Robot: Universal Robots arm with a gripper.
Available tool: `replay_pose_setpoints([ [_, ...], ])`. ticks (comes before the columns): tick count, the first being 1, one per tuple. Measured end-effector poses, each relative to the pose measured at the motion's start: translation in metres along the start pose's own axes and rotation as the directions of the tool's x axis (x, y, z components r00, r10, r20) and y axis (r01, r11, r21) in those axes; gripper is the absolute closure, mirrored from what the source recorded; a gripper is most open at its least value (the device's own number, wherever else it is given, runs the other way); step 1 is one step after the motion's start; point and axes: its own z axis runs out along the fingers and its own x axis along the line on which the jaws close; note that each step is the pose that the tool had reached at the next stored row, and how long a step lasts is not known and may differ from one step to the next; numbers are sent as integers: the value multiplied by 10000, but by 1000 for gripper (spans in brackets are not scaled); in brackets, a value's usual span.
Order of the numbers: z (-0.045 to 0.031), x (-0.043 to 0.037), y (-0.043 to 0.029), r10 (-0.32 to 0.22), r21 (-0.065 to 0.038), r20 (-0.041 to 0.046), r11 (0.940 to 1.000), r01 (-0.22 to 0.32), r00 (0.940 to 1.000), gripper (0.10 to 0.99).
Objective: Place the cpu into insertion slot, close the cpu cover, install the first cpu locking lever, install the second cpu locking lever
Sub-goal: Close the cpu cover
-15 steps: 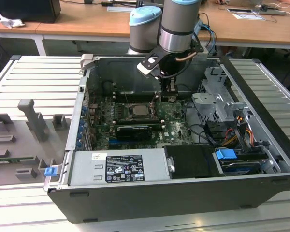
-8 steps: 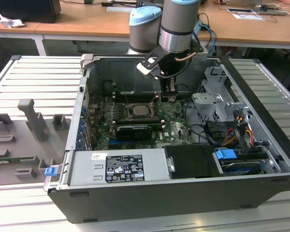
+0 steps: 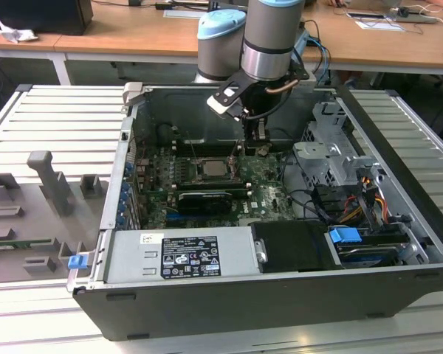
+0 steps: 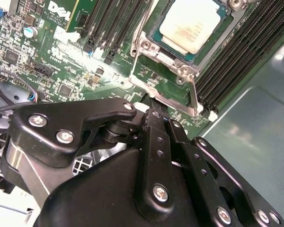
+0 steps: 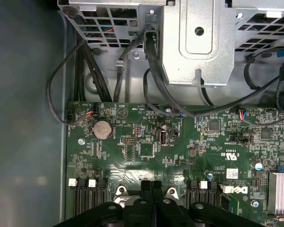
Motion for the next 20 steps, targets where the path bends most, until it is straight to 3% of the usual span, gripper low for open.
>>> replay_pose_setpoints([
  [20,0,2,-87,-2,0,0,10000,2,10000,980],
])
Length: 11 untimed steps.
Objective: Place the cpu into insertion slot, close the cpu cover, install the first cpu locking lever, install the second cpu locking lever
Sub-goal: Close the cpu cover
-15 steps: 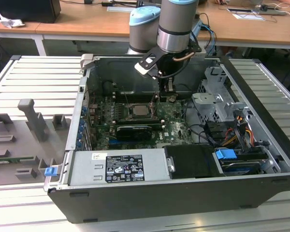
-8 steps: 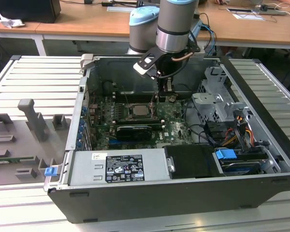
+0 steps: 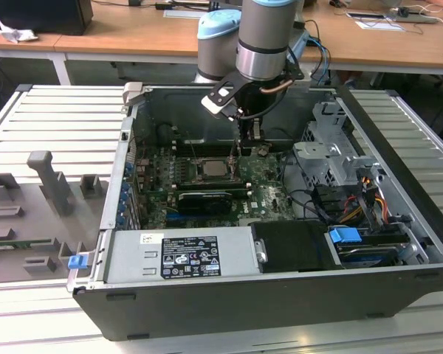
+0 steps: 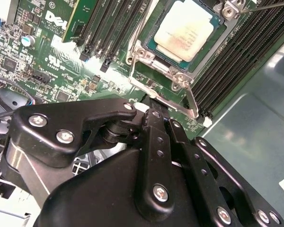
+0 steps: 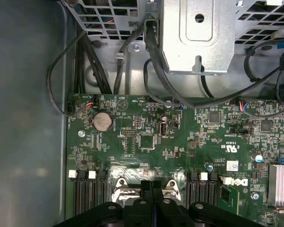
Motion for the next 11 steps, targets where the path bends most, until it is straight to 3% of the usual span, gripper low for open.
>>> replay_pose_setpoints([
  [11,0,1,-39,1,0,0,10000,-1,10000,980],
])
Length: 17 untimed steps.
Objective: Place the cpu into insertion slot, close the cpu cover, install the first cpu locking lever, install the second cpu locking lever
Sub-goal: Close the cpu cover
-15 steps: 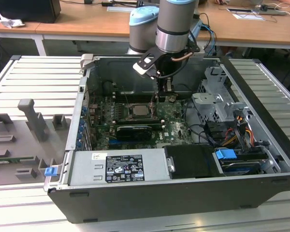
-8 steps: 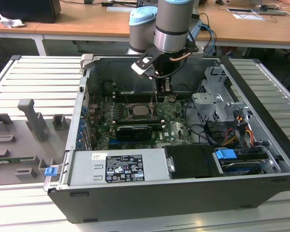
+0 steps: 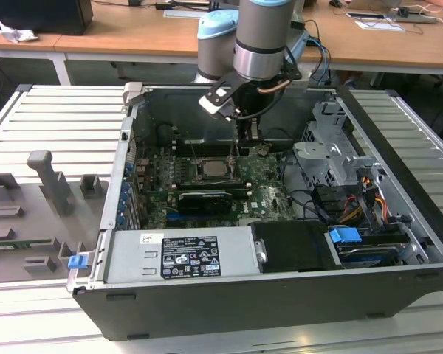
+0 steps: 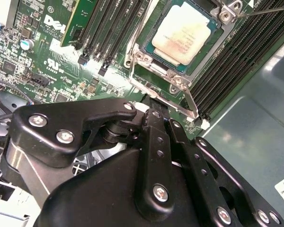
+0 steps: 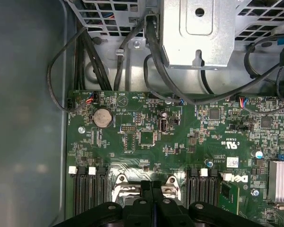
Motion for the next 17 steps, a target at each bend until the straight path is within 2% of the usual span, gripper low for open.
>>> replay_pose_setpoints([
  [17,0,1,-56,0,0,-1,10000,0,10000,980],
])
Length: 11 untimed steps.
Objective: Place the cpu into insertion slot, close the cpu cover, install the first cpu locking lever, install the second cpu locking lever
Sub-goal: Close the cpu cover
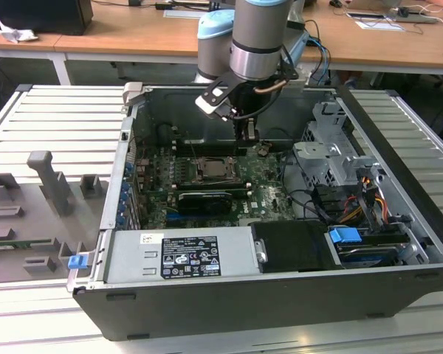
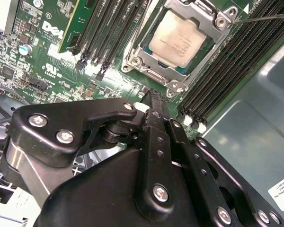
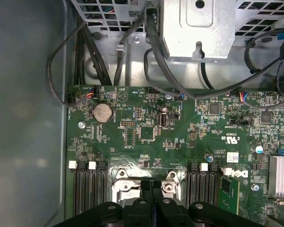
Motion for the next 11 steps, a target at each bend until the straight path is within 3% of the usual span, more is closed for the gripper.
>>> replay_pose_setpoints([
  [4,2,1,-31,0,1,1,10000,0,10000,980],
  [11,138,4,-231,0,1,0,10000,0,10000,980],
])
